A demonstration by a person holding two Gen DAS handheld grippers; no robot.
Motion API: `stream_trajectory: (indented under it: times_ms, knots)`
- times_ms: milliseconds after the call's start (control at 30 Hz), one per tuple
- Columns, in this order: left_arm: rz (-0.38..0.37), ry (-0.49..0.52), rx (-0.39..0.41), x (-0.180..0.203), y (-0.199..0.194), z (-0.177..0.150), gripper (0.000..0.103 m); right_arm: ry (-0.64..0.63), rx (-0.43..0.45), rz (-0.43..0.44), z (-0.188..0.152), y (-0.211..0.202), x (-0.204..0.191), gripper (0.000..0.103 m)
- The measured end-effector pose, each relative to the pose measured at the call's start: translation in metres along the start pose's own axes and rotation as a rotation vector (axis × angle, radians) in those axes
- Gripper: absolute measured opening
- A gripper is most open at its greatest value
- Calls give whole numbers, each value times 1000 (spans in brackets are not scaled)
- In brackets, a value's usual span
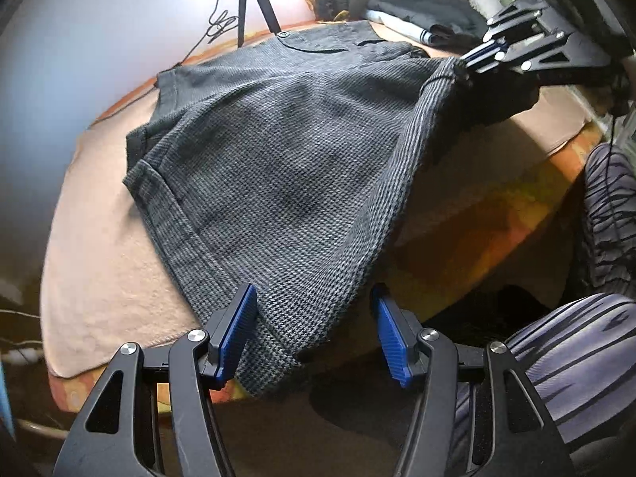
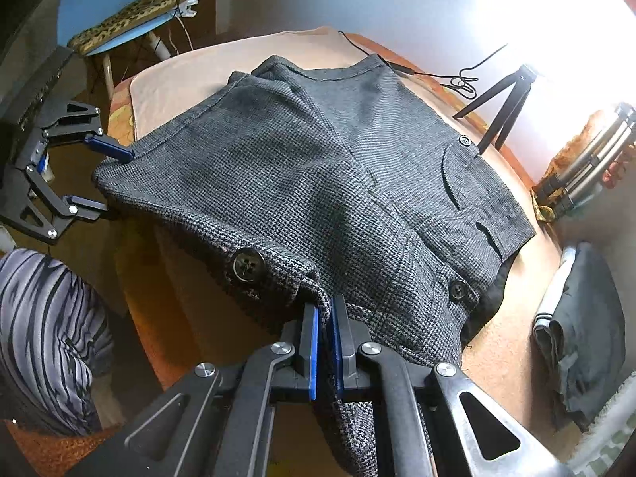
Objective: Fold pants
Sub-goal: 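Lift the shorts hem with both grippers and fold it over toward the waistband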
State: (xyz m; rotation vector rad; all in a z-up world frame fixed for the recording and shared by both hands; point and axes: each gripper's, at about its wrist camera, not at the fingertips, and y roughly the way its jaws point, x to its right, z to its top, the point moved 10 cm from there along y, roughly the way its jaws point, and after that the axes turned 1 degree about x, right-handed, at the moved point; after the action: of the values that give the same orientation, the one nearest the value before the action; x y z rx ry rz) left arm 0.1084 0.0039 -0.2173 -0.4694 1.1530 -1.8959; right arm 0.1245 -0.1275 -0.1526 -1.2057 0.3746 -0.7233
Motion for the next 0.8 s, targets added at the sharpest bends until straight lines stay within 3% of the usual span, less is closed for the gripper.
stream_trajectory:
  times_ms: [100,167,233,400,600,800]
  knots:
    - [15,2,-6,-1,5,1,37,15,5,13,-1,-2,1,3]
    - [8,-22,0,-3,7,2,16,25,11,25,-1,-3,1,3]
    - [0,-55,19,-4,7,6,11,41,17,44,-3,-4,1,3]
    - [-1,-133,79,-12,1,18,8,71,35,82,-12,-7,0,4]
    - [-1,-198,128,-18,-5,26,7,56,33,70,-35,-4,-2,35]
    - [3,-226,170,-21,-11,38,7,0,12,4,-61,-1,0,38]
